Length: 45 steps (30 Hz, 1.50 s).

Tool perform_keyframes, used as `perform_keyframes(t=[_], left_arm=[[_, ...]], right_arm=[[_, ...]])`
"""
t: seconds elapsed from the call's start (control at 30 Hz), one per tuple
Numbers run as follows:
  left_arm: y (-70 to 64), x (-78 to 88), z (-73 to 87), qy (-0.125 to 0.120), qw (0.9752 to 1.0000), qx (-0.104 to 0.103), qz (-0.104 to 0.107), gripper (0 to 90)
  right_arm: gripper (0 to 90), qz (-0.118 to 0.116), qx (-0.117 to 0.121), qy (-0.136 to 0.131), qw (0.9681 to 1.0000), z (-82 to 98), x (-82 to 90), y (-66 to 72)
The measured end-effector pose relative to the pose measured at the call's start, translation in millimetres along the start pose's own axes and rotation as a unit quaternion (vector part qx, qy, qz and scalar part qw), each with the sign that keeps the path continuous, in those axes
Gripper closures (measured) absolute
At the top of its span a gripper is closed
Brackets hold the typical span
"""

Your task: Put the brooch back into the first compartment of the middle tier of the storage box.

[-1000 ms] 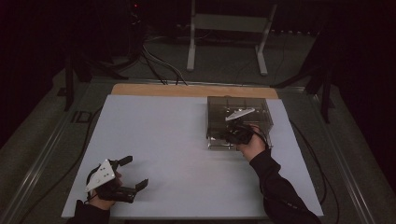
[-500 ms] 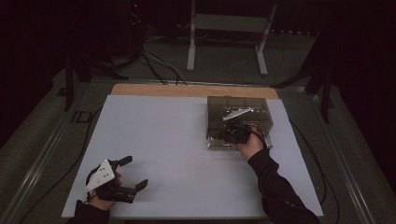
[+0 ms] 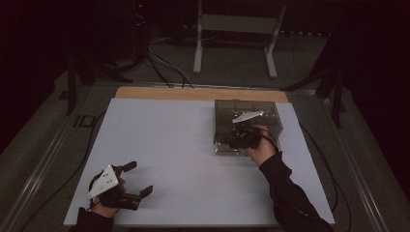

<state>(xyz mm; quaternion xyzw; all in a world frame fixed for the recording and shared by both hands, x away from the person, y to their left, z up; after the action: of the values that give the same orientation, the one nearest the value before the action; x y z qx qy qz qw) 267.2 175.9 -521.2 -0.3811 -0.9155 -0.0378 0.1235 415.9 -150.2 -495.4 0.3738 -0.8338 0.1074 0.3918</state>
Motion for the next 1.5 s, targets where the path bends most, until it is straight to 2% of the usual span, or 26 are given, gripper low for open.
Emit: perform_keyframes(t=[0.07,0.2,0.43,0.53,0.63,0.9,1.03,1.33,1.5], left_arm=[[0.2,-0.2,-0.4,-0.001,1.0,0.0,0.001,0.4],[0.0,-0.2,-0.1,0.0,1.0,0.0,0.0,0.4],[-0.1,-0.1,-0.9,-0.002,1.0,0.0,0.001,0.4],[0.2,0.1,-0.7,-0.001,1.0,0.001,0.0,0.4],[0.2,-0.4,-0.9,-0.001,1.0,0.0,0.0,0.4],[0.7,-0.1,-0.5,-0.001,1.0,0.003,0.0,0.4],[0.5,-0.8,-1.5,-0.002,1.0,0.001,0.001,0.4],[1.0,1.3,-1.8,-0.004,1.0,0.002,-0.002,0.4],[0.3,0.2,-0.7,-0.001,1.0,0.001,-0.001,0.4]], right_arm=[[41.9,0.001,0.001,-0.004,1.0,-0.7,3.0,1.5],[28.0,0.004,-0.002,-0.01,0.9999,-2.9,8.8,2.5],[15.8,0.008,-0.009,-0.027,0.9995,-7.7,19.9,6.2],[10.5,0.0,-0.005,-0.035,0.9994,-8.9,25.3,8.8],[5.4,0.006,0.003,-0.045,0.999,-10.5,31.0,10.2],[0.0,0.005,0.001,-0.064,0.9979,-12.0,42.3,7.6],[0.0,0.011,0.006,-0.076,0.997,-13.1,48.6,6.0],[0.0,0.007,0.003,-0.096,0.9954,-12.5,64.2,1.8],[0.0,0.008,0.012,-0.11,0.9938,-9.6,73.1,0.7]])
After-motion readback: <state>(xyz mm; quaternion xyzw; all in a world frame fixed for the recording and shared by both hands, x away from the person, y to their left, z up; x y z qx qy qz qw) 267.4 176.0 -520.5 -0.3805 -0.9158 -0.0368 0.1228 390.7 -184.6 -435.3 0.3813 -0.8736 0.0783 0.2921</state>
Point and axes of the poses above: each handheld gripper's, and its own axes: x roughly backward along the jaws, z roughly out of its underside, y roughly to its left, the point moved 7 cm from there along -x, roughly forward along the jaws, and after that the axes turned 5 degrees about -z, right-handed, at the moved point
